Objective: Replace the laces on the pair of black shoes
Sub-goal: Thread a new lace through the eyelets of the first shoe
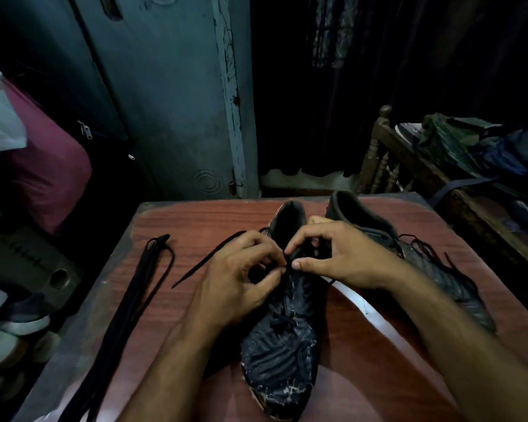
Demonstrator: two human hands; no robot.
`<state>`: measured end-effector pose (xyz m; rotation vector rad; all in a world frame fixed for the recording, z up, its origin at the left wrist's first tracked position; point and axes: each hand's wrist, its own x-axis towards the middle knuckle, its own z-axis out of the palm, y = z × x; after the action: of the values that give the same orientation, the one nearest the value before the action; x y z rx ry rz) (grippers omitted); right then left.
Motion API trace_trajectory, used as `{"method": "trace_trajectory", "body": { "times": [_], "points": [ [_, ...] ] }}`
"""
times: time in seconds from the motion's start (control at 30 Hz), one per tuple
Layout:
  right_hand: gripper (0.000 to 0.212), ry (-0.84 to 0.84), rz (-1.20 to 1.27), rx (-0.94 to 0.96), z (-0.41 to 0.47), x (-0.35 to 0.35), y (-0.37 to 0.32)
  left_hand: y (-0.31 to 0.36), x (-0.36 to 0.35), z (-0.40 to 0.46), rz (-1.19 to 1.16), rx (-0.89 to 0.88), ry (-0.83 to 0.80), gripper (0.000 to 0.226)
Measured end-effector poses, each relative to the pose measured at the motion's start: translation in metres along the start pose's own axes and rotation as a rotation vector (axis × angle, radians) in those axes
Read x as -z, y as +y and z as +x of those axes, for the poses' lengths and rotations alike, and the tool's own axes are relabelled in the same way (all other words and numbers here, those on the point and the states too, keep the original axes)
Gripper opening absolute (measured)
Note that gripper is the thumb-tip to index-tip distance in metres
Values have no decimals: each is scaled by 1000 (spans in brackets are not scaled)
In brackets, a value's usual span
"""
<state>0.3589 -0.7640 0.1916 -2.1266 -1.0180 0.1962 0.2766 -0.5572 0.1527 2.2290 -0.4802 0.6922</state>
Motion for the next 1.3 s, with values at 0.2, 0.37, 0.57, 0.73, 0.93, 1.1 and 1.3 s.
{"method": "trace_trajectory", "body": {
  "times": [0.2, 0.37, 0.57, 0.73, 0.93, 1.1, 1.3],
  "points": [
    [22, 83, 130, 38, -7, -13, 15, 9, -8, -8, 368, -130, 47, 10],
    [21, 101, 113, 65, -6, -18, 19, 14, -12, -11, 511, -221, 6, 11],
    [23, 109, 106, 47, -9, -19, 20, 10, -2, -24, 455, -123, -53, 9],
    [25, 123, 85, 37, -9, -20, 19, 12, -3, -29, 304, 11, 0, 12],
    [27, 119, 46, 45, -8, -20, 19, 14, -5, -23, 262, 43, 28, 10],
    [21, 122, 76, 54, -8, -20, 19, 13, -7, -22, 308, -15, 39, 10],
    [14, 92, 142, 52, -6, -18, 23, 13, -6, -15, 230, 12, 30, 9]
  ]
}}
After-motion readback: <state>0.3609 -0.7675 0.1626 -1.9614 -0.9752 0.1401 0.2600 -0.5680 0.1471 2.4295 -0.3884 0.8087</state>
